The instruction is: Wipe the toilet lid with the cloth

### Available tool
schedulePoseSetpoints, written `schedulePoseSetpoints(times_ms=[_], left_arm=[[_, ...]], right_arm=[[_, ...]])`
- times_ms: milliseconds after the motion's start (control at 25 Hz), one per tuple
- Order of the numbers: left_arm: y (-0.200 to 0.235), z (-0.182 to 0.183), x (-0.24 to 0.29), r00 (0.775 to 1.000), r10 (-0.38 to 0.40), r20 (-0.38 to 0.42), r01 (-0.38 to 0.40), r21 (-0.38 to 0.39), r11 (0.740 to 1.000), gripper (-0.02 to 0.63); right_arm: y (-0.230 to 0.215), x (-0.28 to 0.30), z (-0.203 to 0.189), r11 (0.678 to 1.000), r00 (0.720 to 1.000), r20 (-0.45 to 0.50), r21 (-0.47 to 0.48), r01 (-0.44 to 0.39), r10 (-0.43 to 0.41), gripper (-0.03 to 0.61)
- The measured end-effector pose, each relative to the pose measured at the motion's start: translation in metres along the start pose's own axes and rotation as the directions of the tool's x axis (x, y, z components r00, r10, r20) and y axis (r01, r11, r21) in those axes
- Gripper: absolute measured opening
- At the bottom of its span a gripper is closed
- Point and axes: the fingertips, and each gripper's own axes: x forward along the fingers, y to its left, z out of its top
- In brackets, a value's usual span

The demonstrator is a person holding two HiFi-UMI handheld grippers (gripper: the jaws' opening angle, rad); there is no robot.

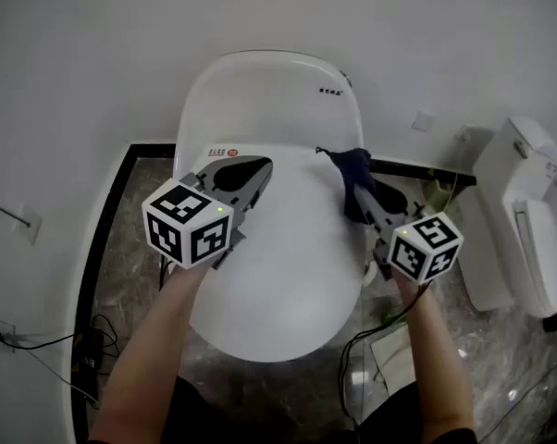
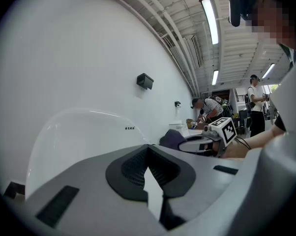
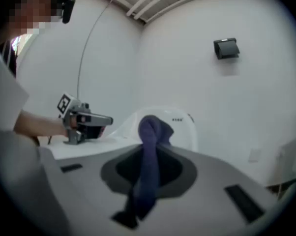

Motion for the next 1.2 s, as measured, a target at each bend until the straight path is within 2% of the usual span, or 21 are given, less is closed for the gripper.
schedulePoseSetpoints(times_ms=[160,320,480,560,800,1200], left_arm=[[-0.001,0.001,0.001,1.000,-0.007,0.004,0.007,0.002,1.000,0.014],[-0.001,0.000,0.001,1.000,-0.011,0.002,0.011,0.003,1.000,0.014],[-0.001,0.000,0.002,1.000,-0.011,0.000,0.011,0.003,1.000,0.014],[0.000,0.000,0.002,1.000,-0.012,0.000,0.012,0.002,1.000,0.014],[0.000,0.000,0.002,1.000,-0.012,-0.001,0.012,0.001,1.000,0.014],[0.001,0.000,0.001,1.000,-0.007,0.004,0.007,0.000,1.000,0.014]], right_arm=[[-0.024,0.020,0.002,0.978,0.994,-0.089,-0.202,0.043,-0.062,0.067],[-0.040,0.044,-0.001,0.922,0.979,-0.168,-0.386,0.039,-0.112,0.067],[-0.052,0.067,-0.002,0.840,0.961,-0.227,-0.542,0.008,-0.155,0.067],[-0.053,0.077,-0.006,0.824,0.953,-0.264,-0.565,-0.028,-0.149,0.067],[-0.047,0.082,-0.025,0.819,0.936,-0.335,-0.564,-0.106,-0.109,0.067],[-0.027,0.073,-0.041,0.811,0.929,-0.367,-0.560,-0.170,-0.058,0.067]])
